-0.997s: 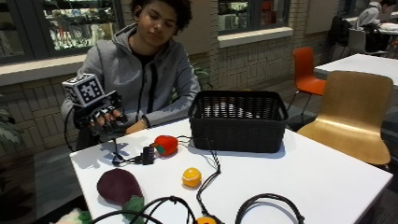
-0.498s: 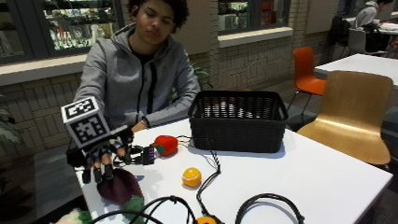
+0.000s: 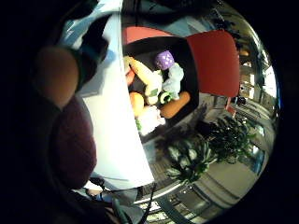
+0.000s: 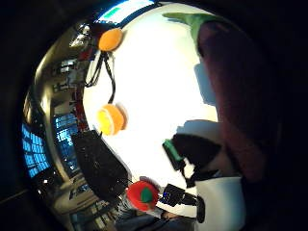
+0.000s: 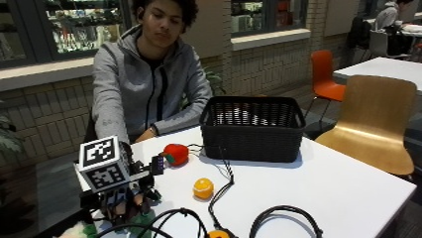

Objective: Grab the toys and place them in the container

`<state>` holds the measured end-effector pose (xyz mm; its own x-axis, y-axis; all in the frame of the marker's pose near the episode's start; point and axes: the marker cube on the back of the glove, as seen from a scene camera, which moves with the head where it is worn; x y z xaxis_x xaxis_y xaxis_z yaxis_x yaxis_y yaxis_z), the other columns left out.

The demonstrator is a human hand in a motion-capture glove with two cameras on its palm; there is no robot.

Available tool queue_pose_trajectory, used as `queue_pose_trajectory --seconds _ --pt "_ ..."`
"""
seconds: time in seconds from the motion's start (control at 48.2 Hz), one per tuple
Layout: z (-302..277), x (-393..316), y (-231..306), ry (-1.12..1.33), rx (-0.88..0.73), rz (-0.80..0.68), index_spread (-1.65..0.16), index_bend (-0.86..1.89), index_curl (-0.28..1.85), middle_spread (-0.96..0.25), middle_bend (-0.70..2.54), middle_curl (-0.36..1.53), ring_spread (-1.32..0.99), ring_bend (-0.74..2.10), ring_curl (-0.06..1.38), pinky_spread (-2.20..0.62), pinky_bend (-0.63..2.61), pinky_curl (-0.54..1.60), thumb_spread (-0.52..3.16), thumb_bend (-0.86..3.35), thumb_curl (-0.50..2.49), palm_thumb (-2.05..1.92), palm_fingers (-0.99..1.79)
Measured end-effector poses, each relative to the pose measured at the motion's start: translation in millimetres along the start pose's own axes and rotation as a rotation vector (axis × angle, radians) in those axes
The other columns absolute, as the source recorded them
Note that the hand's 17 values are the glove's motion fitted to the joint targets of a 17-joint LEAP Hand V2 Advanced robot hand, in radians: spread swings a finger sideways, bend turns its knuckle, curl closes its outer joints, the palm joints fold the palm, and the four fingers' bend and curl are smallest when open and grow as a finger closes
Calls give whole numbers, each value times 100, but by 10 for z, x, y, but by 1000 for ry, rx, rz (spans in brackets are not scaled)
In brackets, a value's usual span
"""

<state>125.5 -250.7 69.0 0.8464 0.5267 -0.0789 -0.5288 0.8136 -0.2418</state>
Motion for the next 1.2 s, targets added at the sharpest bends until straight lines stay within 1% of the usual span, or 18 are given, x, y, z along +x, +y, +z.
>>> queue_pose_trajectory --seconds 0.021,0.042,0.145,0.187,0.208,0.291,0.332,0.353,0.415,0.457,0.478,0.561,0.706,0.81,0.955,1.017,1.1,1.204 --pt "7 -3 -6 4 9 1 -29 -2 4 3 3 17 -10 56 26 -2 133 44 123 1 25 14 -15" --pt "14 -7 -11 10 16 1 -29 -5 2 3 4 16 -11 69 31 -7 137 45 125 3 26 18 -7" --pt "43 -32 -18 32 38 -7 -30 -4 -1 3 14 17 -16 105 41 -17 148 48 133 7 29 25 5" --pt "48 -48 -18 38 57 -10 -31 -2 -1 2 16 17 -17 112 43 -20 151 48 136 8 29 27 4" --pt "50 -59 -18 42 70 -11 -32 0 -1 2 23 19 -19 118 46 -22 151 49 141 11 30 30 13" --pt "42 -111 -23 77 137 -27 -33 6 0 0 37 25 -21 127 48 -27 149 48 155 19 32 40 31" --pt "35 -135 -25 93 166 -37 -33 7 0 -1 39 26 -22 129 49 -28 150 48 160 22 33 43 32" --pt "31 -145 -24 99 179 -43 -34 8 0 -2 44 28 -23 134 51 -29 148 48 162 25 34 47 40" --pt "14 -164 -21 115 216 -66 -33 13 1 -4 52 31 -25 136 51 -30 146 47 163 30 37 54 51" --pt "-3 -169 -20 122 237 -81 -33 14 2 -6 53 33 -26 138 52 -31 145 47 162 33 39 59 52" --pt "-11 -170 -19 123 246 -88 -33 18 4 -7 57 35 -27 140 53 -32 144 47 159 34 41 61 60" --pt "-38 -167 3 113 277 -106 -32 25 8 -12 61 37 -29 139 54 -33 142 47 150 34 46 67 69" --pt "-193 -191 23 75 332 -126 -32 34 14 -19 66 43 -32 137 55 -35 138 49 135 32 55 74 73" --pt "-431 -327 114 52 318 -141 -32 43 19 -22 69 47 -33 135 56 -36 135 49 126 30 61 76 76" --pt "-789 -835 528 -29 278 -366 -33 54 25 -27 72 52 -35 135 57 -36 131 50 115 28 68 77 75" --pt "-820 -1247 883 -39 343 -457 -32 56 27 -28 73 55 -35 135 58 -37 132 50 111 27 71 77 74" --pt "-935 -1913 1360 -35 434 -681 -32 58 30 -30 74 58 -35 135 59 -37 132 51 106 26 75 77 72" --pt "-1047 -2594 1855 -70 418 -907 -32 61 33 -31 75 62 -35 136 59 -37 132 52 101 25 80 77 70"
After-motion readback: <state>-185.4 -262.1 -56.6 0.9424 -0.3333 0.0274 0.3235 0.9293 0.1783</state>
